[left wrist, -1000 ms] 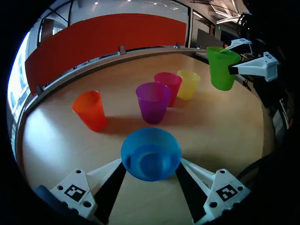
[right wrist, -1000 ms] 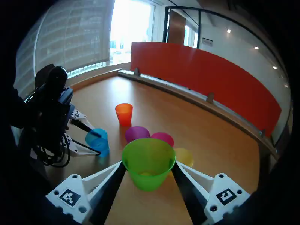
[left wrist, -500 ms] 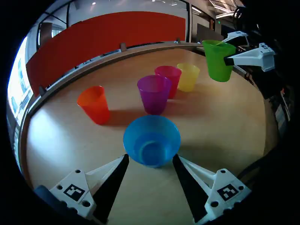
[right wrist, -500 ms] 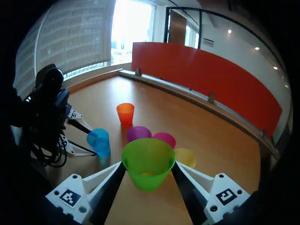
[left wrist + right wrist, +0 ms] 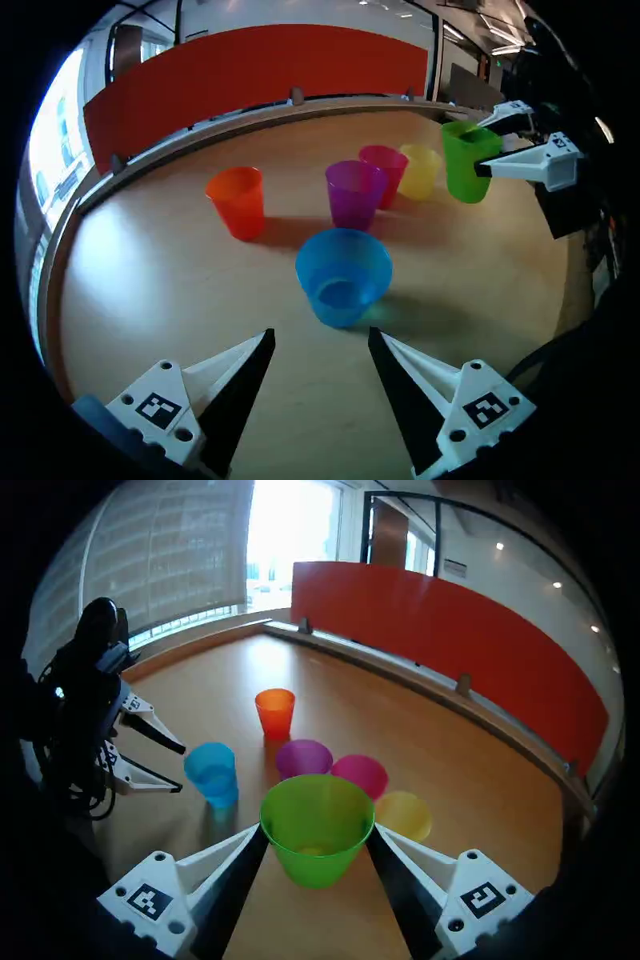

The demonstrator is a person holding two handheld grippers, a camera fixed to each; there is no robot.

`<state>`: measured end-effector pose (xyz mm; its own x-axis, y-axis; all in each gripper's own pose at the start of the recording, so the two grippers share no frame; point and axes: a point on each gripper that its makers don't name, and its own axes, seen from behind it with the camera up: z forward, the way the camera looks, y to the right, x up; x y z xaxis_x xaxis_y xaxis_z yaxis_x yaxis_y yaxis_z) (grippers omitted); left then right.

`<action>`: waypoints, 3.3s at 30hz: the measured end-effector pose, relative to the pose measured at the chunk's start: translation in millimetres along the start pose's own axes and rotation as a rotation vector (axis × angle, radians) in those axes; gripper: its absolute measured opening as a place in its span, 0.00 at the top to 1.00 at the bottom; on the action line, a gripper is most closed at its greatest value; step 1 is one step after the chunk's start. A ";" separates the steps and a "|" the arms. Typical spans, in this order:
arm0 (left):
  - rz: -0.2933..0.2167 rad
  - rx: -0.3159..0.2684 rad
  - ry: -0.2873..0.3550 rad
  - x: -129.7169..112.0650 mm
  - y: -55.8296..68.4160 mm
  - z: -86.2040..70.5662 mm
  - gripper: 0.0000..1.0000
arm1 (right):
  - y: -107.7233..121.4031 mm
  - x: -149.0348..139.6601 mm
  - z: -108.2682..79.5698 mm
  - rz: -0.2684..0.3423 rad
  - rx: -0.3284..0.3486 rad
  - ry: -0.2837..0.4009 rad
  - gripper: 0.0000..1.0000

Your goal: Pour water

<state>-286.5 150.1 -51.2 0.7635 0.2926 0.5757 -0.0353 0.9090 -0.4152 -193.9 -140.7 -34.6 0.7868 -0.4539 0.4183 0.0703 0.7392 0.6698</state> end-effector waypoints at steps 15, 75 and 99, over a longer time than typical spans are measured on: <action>-0.109 0.061 0.008 -16.4 -9.3 -40.8 0.14 | -2.0 -23.8 26.7 -0.039 0.029 -0.045 0.11; -0.123 0.118 0.058 -3.6 -26.6 -61.5 0.14 | 19.6 -109.0 3.8 -0.019 -0.044 -0.201 0.00; -0.194 0.225 0.131 12.6 -85.2 -74.4 0.14 | 51.1 -92.9 -57.2 0.211 -0.270 -0.065 0.00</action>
<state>-226.0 54.3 -61.0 0.8459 0.0803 0.5272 -0.0118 0.9912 -0.1321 -228.3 -32.3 -74.3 0.7615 -0.3011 0.5740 0.0766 0.9211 0.3816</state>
